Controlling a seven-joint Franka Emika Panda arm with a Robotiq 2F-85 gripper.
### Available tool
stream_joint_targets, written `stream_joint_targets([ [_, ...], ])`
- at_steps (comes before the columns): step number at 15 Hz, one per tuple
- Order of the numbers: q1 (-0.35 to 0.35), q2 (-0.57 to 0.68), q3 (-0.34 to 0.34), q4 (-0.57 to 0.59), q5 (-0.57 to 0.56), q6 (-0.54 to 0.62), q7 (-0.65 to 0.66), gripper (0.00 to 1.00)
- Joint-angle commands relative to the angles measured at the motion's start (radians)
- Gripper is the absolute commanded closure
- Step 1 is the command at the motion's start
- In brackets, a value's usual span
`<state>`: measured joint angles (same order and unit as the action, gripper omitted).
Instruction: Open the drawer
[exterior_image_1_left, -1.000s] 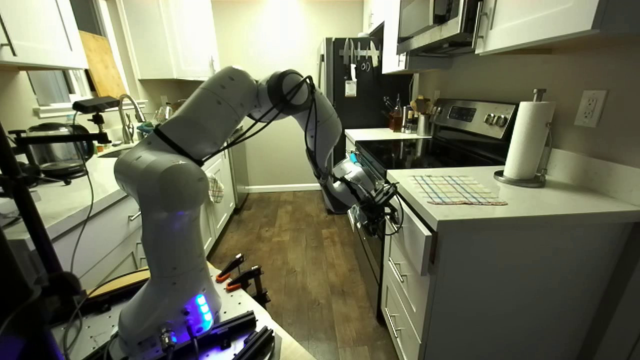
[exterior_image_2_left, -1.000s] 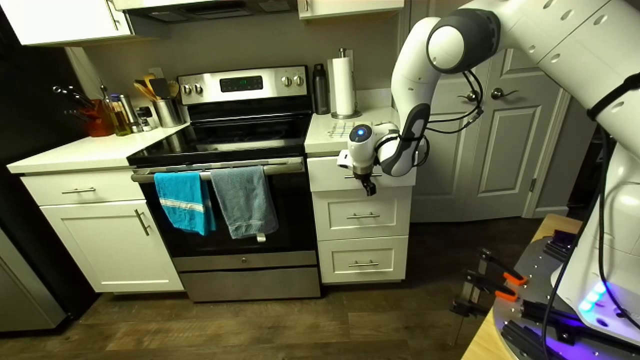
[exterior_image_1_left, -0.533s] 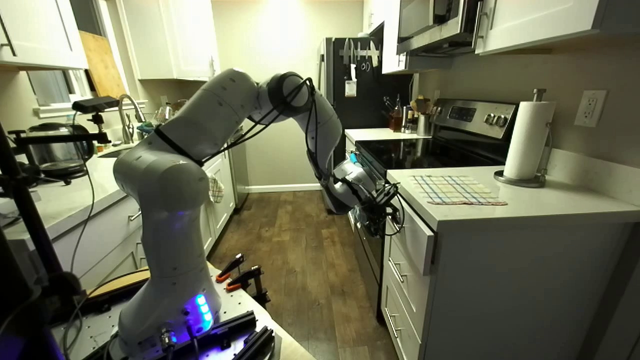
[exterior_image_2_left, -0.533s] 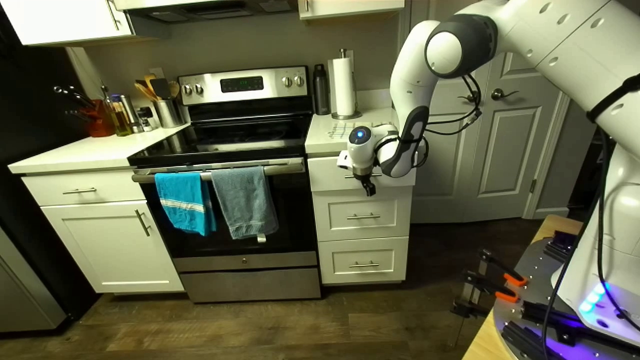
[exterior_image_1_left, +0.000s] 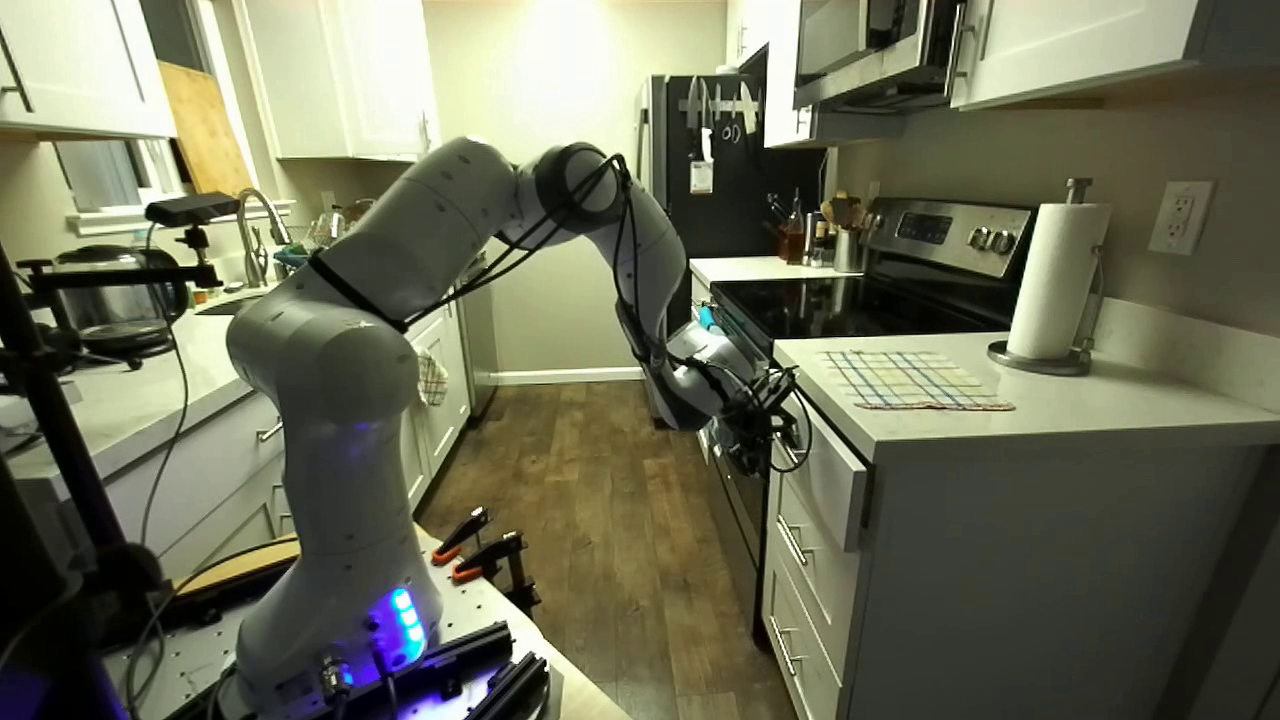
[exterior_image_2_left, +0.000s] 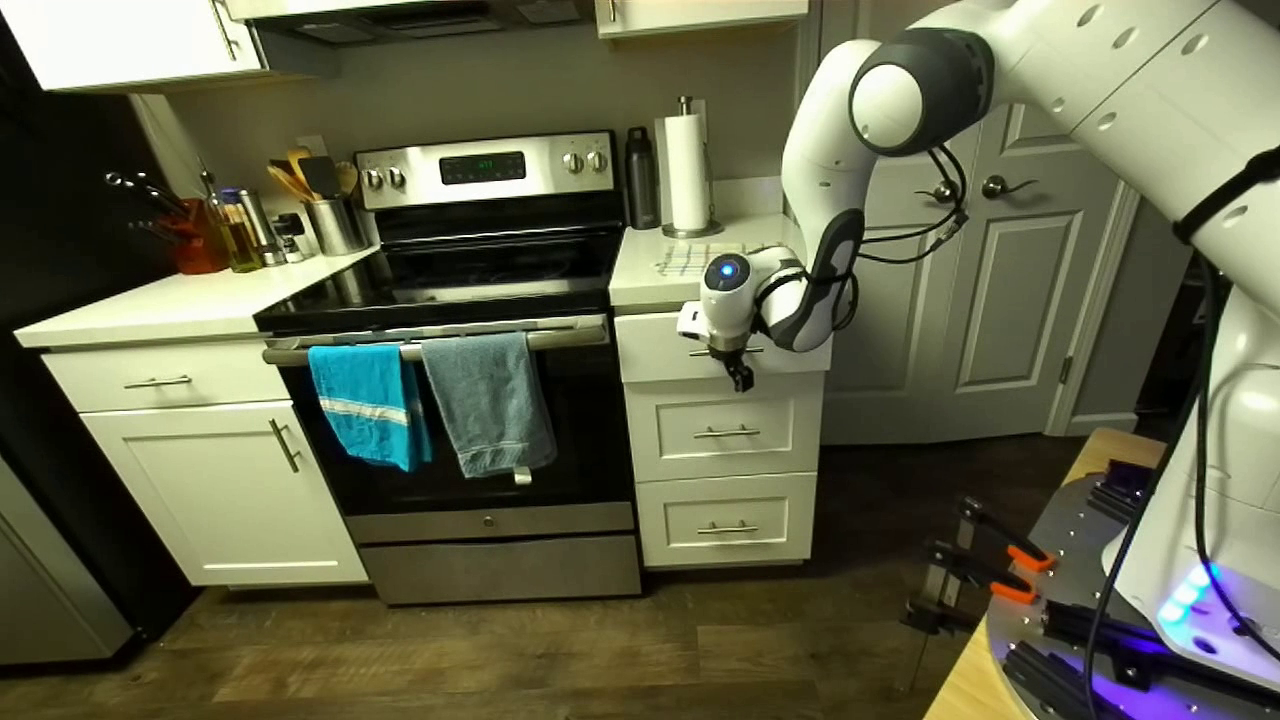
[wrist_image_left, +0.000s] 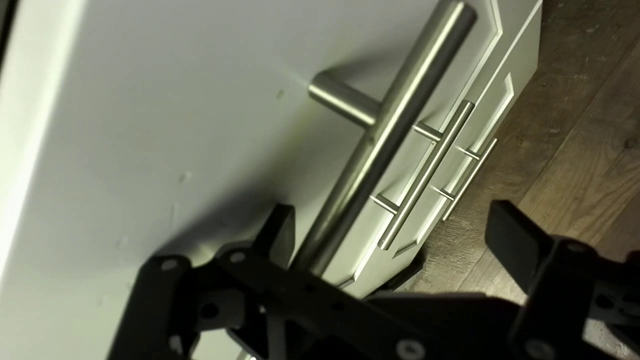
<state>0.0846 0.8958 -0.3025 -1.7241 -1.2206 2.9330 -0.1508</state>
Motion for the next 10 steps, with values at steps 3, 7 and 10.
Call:
stream_joint_targets([
  [3, 0.051, 0.007, 0.012, -0.088, -0.119, 0.1, 0.087, 0.0],
  [7, 0.062, 0.01, -0.008, -0.082, -0.22, 0.116, 0.185, 0.0],
  [10, 0.071, 0.013, -0.015, -0.071, -0.324, 0.123, 0.289, 0.0],
])
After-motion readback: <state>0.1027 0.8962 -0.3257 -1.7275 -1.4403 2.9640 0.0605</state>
